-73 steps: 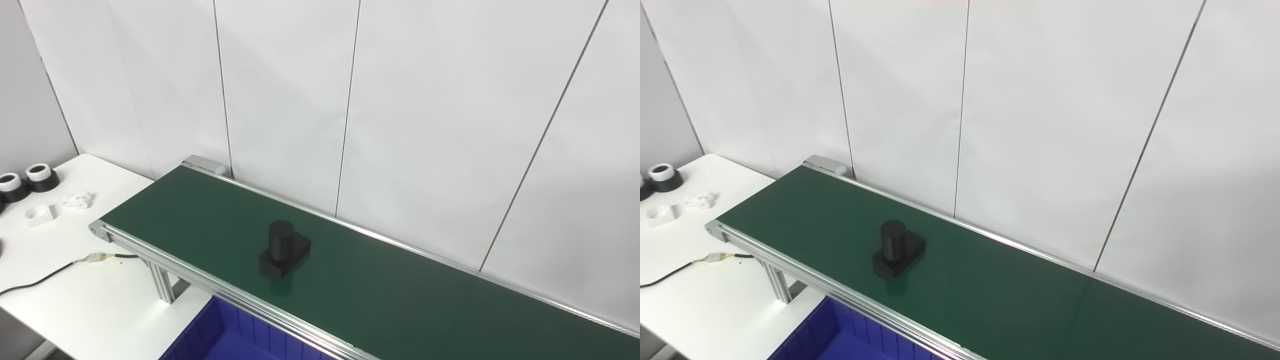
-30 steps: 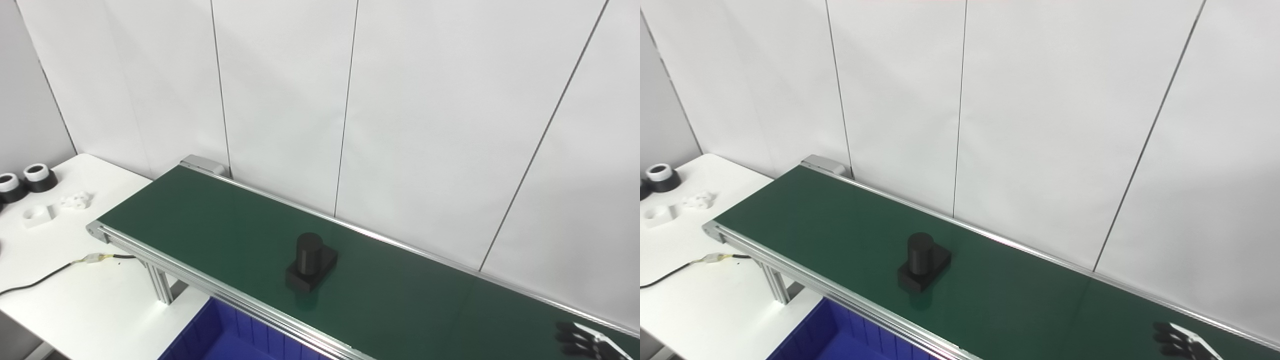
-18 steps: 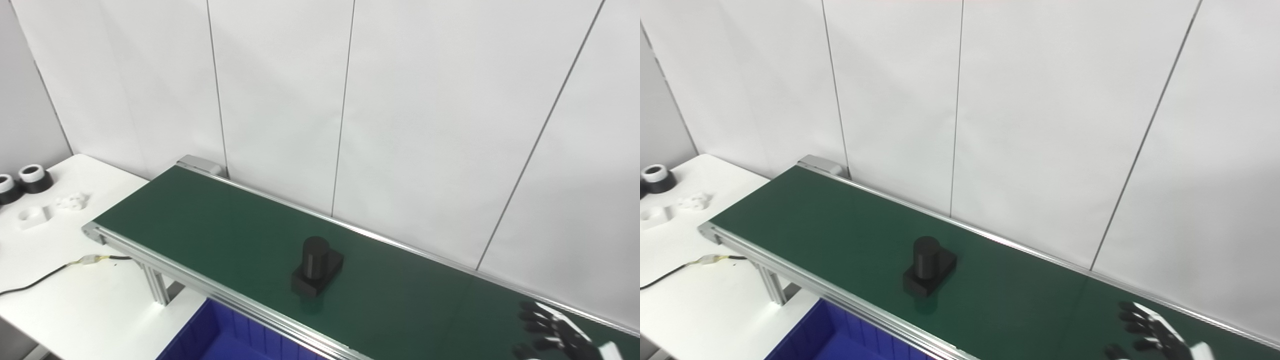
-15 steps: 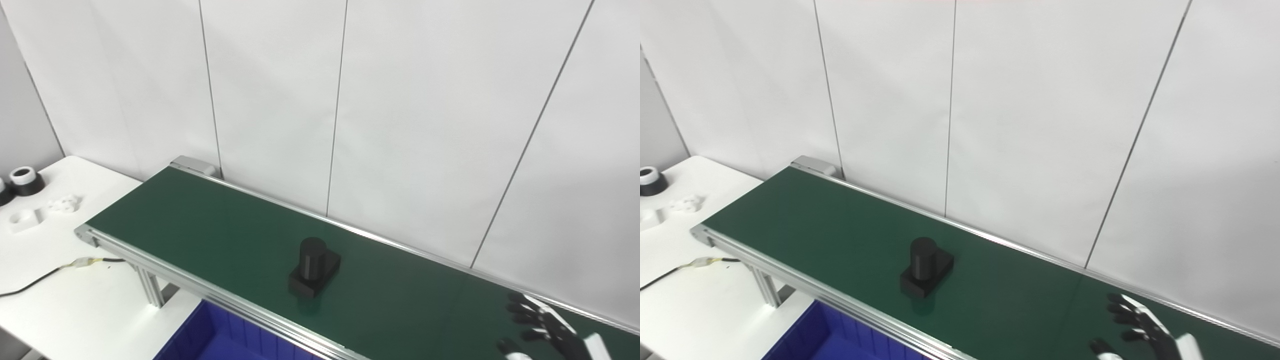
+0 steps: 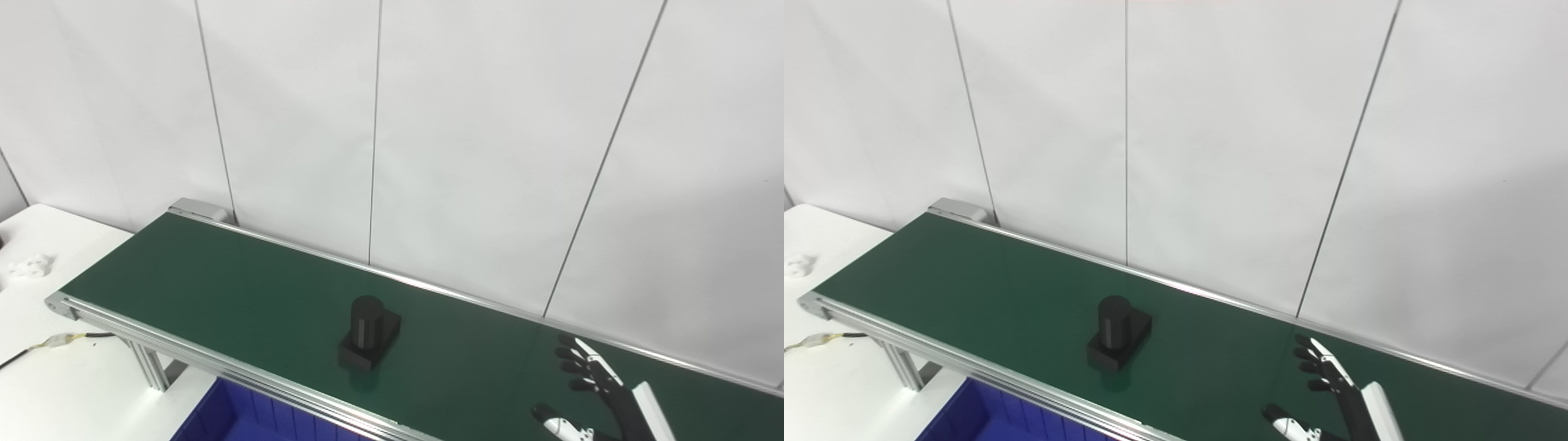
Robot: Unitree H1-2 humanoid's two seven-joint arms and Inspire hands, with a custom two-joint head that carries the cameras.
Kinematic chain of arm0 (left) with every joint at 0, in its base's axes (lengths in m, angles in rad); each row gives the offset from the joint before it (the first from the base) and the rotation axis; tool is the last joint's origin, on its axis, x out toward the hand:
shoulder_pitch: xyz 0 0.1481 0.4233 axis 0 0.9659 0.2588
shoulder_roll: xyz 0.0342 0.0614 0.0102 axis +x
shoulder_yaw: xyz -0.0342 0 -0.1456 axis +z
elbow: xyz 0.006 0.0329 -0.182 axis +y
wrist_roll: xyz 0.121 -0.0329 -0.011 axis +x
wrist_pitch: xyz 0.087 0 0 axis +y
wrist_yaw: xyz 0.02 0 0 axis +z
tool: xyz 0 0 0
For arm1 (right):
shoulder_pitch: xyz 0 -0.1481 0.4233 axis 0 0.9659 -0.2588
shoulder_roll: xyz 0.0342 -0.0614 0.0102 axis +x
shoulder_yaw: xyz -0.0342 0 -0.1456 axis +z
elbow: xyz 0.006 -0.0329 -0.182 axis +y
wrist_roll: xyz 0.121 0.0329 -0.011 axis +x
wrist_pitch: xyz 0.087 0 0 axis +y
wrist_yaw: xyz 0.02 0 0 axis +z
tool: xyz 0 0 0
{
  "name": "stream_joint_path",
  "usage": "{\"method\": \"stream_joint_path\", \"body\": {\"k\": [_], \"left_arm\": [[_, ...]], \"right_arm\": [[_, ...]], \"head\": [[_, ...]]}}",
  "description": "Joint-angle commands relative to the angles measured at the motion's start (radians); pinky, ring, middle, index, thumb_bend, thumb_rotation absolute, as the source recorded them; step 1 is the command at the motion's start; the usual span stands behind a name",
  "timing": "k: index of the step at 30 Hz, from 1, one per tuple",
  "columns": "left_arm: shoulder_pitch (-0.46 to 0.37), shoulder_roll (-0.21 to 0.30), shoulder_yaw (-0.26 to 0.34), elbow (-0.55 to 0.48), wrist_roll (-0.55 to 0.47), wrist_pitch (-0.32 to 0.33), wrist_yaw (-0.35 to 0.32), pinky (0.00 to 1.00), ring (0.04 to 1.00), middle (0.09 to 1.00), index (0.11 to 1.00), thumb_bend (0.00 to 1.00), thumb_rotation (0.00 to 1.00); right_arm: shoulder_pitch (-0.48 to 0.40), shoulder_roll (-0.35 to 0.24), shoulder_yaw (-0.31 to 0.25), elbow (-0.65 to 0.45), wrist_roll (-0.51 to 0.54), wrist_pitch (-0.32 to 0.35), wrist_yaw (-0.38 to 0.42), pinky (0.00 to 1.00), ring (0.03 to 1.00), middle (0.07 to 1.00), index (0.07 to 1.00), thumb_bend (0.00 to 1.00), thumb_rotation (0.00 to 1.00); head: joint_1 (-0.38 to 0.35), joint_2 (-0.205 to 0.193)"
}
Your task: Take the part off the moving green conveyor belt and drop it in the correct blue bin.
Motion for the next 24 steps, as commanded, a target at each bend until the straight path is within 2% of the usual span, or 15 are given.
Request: {"method": "stream_joint_path", "body": {"k": [1,5,6,11,15,24], "left_arm": [[-0.008,0.009,0.005,-0.032,-0.007,-0.04,-0.015,0.67,0.729,0.747,0.784,1.0,0.27],[-0.006,0.021,0.011,-0.036,-0.012,-0.041,-0.023,0.66,0.737,0.752,0.791,1.0,0.28],[-0.005,0.024,0.013,-0.038,-0.015,-0.041,-0.024,0.67,0.74,0.751,0.792,1.0,0.28],[-0.004,0.035,0.025,-0.041,-0.028,-0.041,-0.038,0.69,0.753,0.754,0.796,1.0,0.28],[-0.005,0.049,0.036,-0.047,-0.035,-0.041,-0.057,0.69,0.755,0.764,0.805,1.0,0.29],[-0.004,0.06,0.063,-0.047,-0.062,-0.041,-0.095,0.65,0.736,0.756,0.809,1.0,0.3]], "right_arm": [[-0.045,0.015,0.011,0.006,-0.016,-0.033,-0.029,0.72,0.814,0.851,0.898,0.58,0.52],[-0.057,0.034,0.037,0.045,-0.062,-0.029,-0.057,0.73,0.829,0.855,0.902,0.6,0.58],[-0.063,0.04,0.044,0.057,-0.07,-0.031,-0.063,0.74,0.833,0.859,0.904,0.6,0.58],[-0.085,0.065,0.068,0.102,-0.099,-0.039,-0.093,0.74,0.84,0.866,0.91,0.62,0.6],[-0.115,0.091,0.083,0.157,-0.114,-0.051,-0.128,0.76,0.844,0.868,0.913,0.63,0.59],[-0.185,0.135,0.107,0.268,-0.092,-0.055,-0.151,0.8,0.864,0.872,0.916,0.64,0.56]], "head": [[-0.021,0.0],[-0.066,0.0],[-0.092,0.002],[-0.138,0.01],[-0.187,0.019],[-0.229,0.029]]}}
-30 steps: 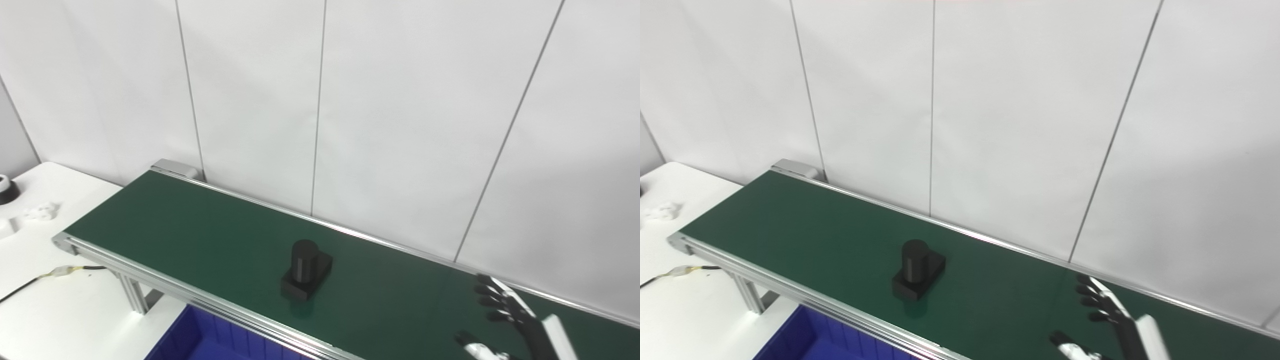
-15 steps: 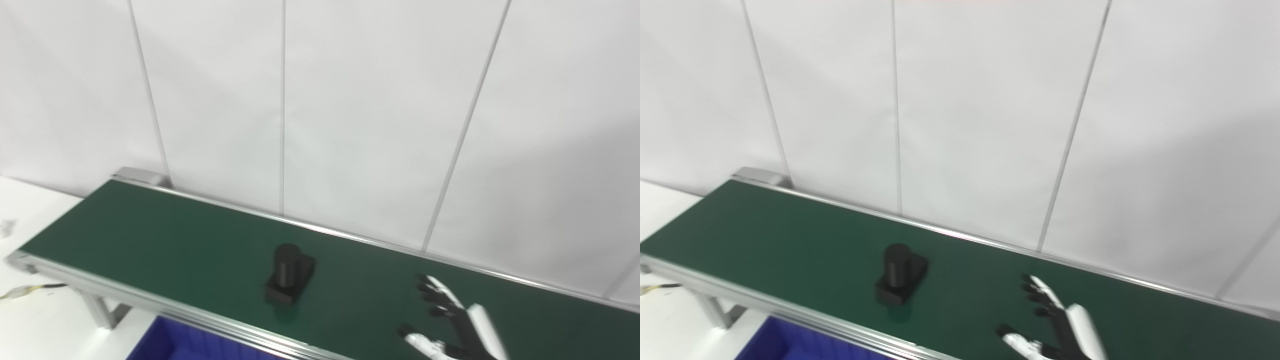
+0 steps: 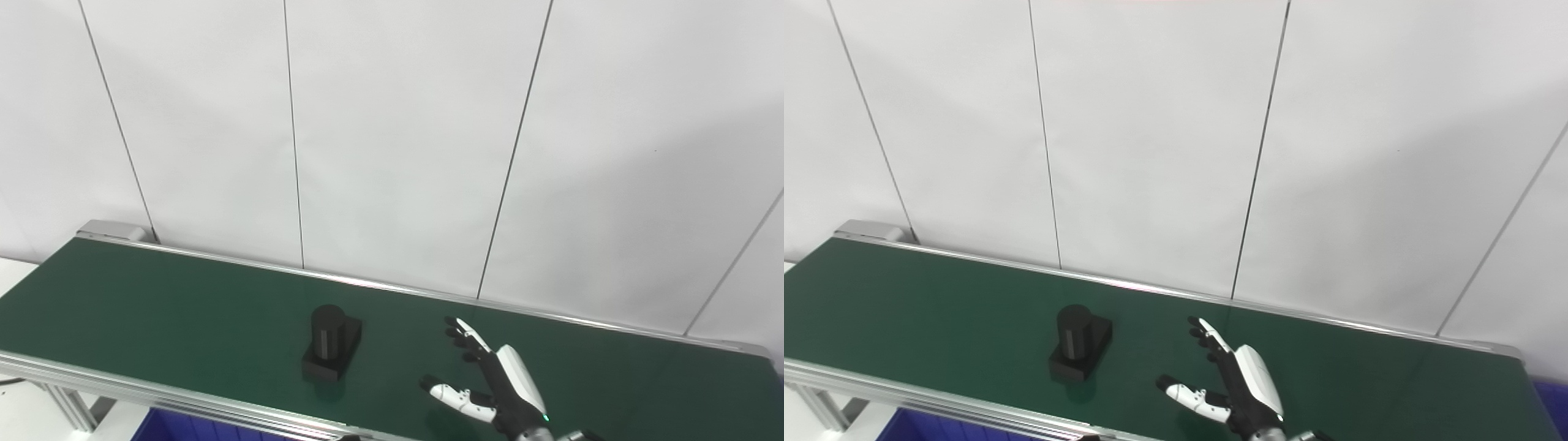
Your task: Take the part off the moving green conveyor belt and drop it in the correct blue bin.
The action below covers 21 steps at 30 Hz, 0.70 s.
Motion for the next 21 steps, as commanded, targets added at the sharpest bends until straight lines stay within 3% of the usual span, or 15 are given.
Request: {"method": "stream_joint_path", "body": {"k": [1,21], "left_arm": [[-0.009,0.005,0.009,-0.025,-0.013,-0.041,-0.021,0.65,0.737,0.758,0.81,1.0,0.3],[0.004,-0.015,0.047,-0.027,-0.021,-0.041,-0.061,0.68,0.723,0.754,0.808,0.98,0.32]], "right_arm": [[-0.046,0.018,0.007,-0.008,0.005,-0.053,-0.028,0.8,0.865,0.871,0.915,0.64,0.57],[-0.155,0.037,0.057,0.062,-0.036,-0.01,-0.036,0.78,0.867,0.876,0.904,0.68,0.56]], "head": [[-0.003,0.002],[0.005,0.015]]}}
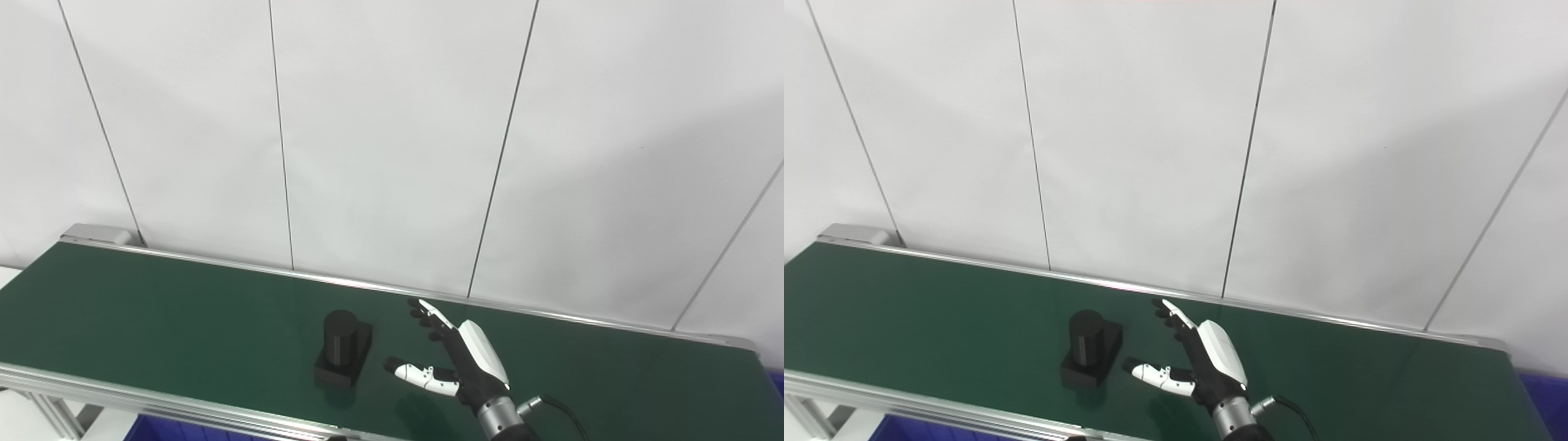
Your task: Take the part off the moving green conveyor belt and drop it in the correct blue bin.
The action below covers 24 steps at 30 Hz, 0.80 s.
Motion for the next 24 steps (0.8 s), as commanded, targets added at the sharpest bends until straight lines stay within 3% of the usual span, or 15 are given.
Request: {"method": "stream_joint_path", "body": {"k": [1,7,24], "left_arm": [[0.0,-0.005,0.001,-0.03,0.0,-0.041,-0.012,0.68,0.722,0.753,0.81,0.98,0.33],[0.01,-0.012,-0.003,-0.044,0.006,-0.041,-0.003,0.67,0.718,0.748,0.805,0.99,0.33],[0.039,-0.029,-0.022,-0.086,0.024,-0.041,0.011,0.65,0.738,0.757,0.806,0.99,0.34]], "right_arm": [[-0.059,0.022,0.004,-0.005,0.005,-0.008,-0.002,0.78,0.867,0.874,0.9,0.68,0.55],[-0.107,0.04,0.01,0.073,0.006,-0.031,-0.017,0.79,0.866,0.866,0.88,0.71,0.5],[-0.198,0.057,0.047,0.307,-0.015,-0.092,-0.094,0.79,0.85,0.851,0.853,0.78,0.46]], "head": [[0.001,0.001],[0.007,0.004],[0.023,0.023]]}}
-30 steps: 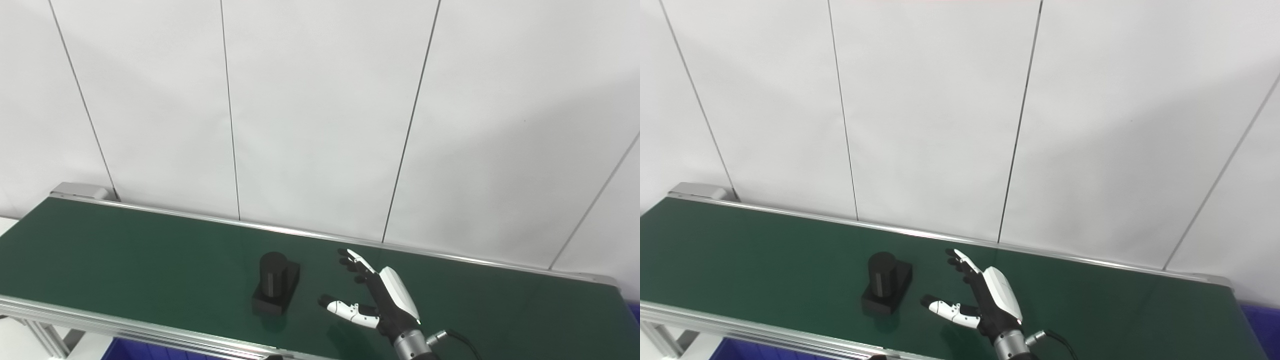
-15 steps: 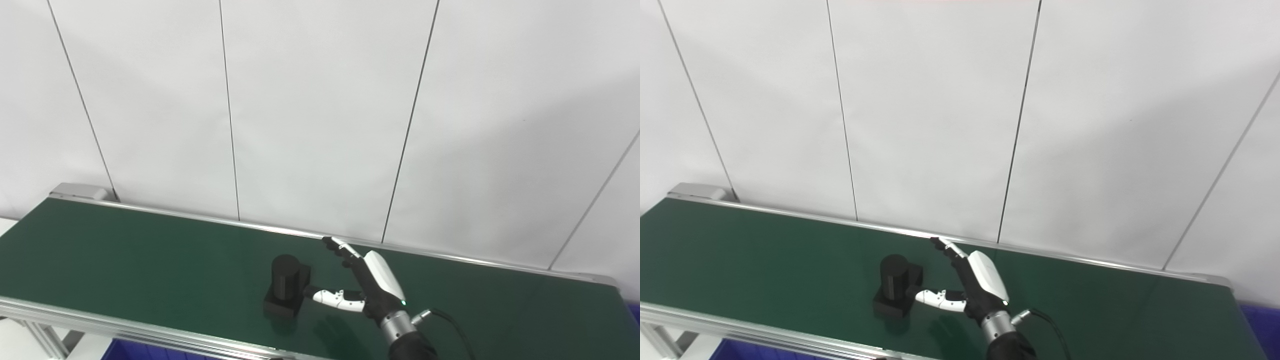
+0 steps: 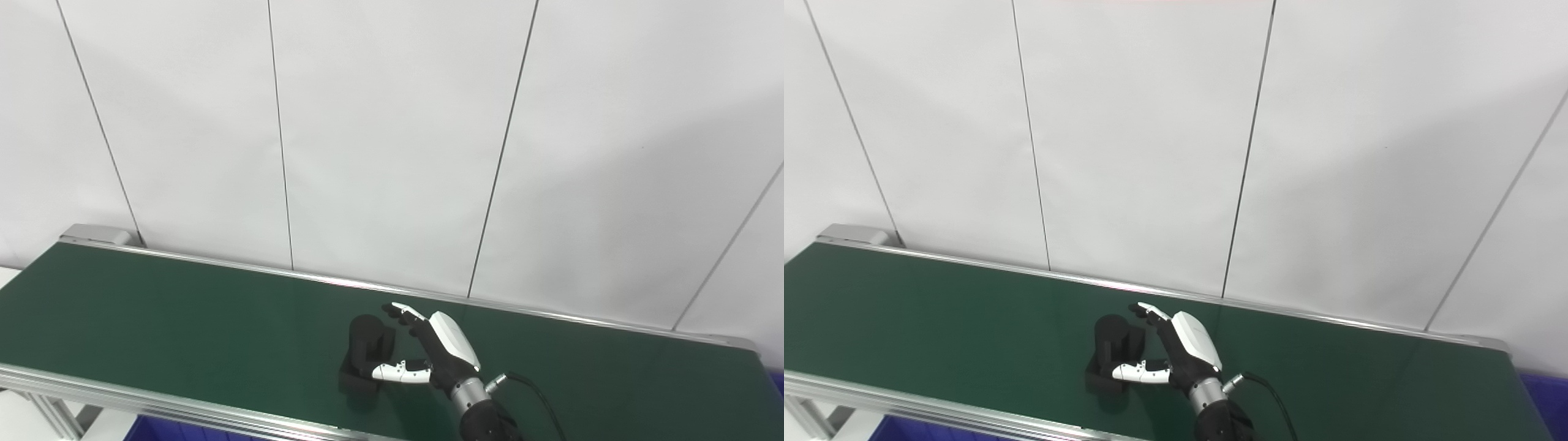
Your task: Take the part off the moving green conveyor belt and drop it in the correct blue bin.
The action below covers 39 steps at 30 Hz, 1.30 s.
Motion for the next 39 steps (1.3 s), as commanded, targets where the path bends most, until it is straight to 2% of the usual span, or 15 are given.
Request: {"method": "stream_joint_path", "body": {"k": [1,15,20,22,25,26,27,28,31,34,39], "left_arm": [[0.001,-0.005,-0.008,-0.041,0.004,-0.04,0.004,0.65,0.741,0.758,0.806,0.99,0.34],[0.015,-0.005,-0.017,-0.058,-0.011,-0.039,0.001,0.66,0.731,0.757,0.813,0.98,0.35],[0.018,-0.003,-0.019,-0.062,-0.009,-0.039,0.003,0.68,0.736,0.76,0.815,0.98,0.35],[0.018,-0.003,-0.019,-0.063,-0.009,-0.039,0.005,0.67,0.732,0.756,0.813,0.98,0.35],[0.018,-0.002,-0.019,-0.063,-0.013,-0.039,0.002,0.67,0.73,0.755,0.811,0.97,0.34],[0.018,-0.002,-0.018,-0.063,-0.013,-0.039,0.003,0.66,0.73,0.755,0.811,0.97,0.34],[0.018,-0.002,-0.018,-0.064,-0.012,-0.039,0.003,0.66,0.731,0.755,0.811,0.97,0.35],[0.017,-0.001,-0.018,-0.064,-0.012,-0.039,0.003,0.66,0.731,0.755,0.811,0.97,0.35],[0.016,0.001,-0.018,-0.063,-0.011,-0.039,0.002,0.68,0.747,0.759,0.813,0.97,0.36],[0.013,0.001,-0.017,-0.061,-0.018,-0.039,-0.004,0.68,0.748,0.76,0.813,0.96,0.35],[0.014,-0.004,-0.011,-0.062,-0.014,-0.04,0.003,0.67,0.731,0.753,0.806,0.97,0.36]], "right_arm": [[-0.057,0.012,0.002,0.0,0.004,-0.055,-0.026,0.79,0.849,0.85,0.853,0.79,0.46],[-0.068,0.018,-0.01,0.075,0.044,-0.107,-0.038,0.78,0.82,0.813,0.82,0.83,0.35],[-0.064,0.024,-0.026,0.087,0.086,-0.14,-0.032,0.73,0.783,0.782,0.797,0.83,0.26],[-0.066,0.028,-0.033,0.104,0.098,-0.171,-0.047,0.65,0.711,0.74,0.76,0.8,0.16],[-0.07,0.031,-0.031,0.124,0.069,-0.201,-0.113,0.49,0.57,0.64,0.674,0.75,0.04],[-0.071,0.032,-0.03,0.13,0.058,-0.21,-0.14,0.48,0.56,0.632,0.667,0.75,0.03],[-0.072,0.033,-0.028,0.135,0.052,-0.216,-0.157,0.44,0.521,0.531,0.585,0.62,0.01],[-0.073,0.036,-0.03,0.139,0.048,-0.221,-0.175,0.43,0.507,0.497,0.558,0.57,0.01],[-0.073,0.039,-0.032,0.147,0.039,-0.235,-0.212,0.43,0.427,0.496,0.534,0.52,0.0],[-0.075,0.04,-0.034,0.151,0.044,-0.258,-0.227,0.38,0.432,0.506,0.516,0.5,0.0],[-0.077,0.04,-0.035,0.144,0.047,-0.259,-0.226,0.37,0.436,0.512,0.506,0.5,0.0]], "head": [[0.0,0.003],[0.001,0.019],[0.0,0.022],[0.0,0.022],[-0.002,0.024],[-0.004,0.024],[-0.005,0.024],[-0.006,0.025],[-0.008,0.024],[-0.01,0.025],[-0.013,0.028]]}}
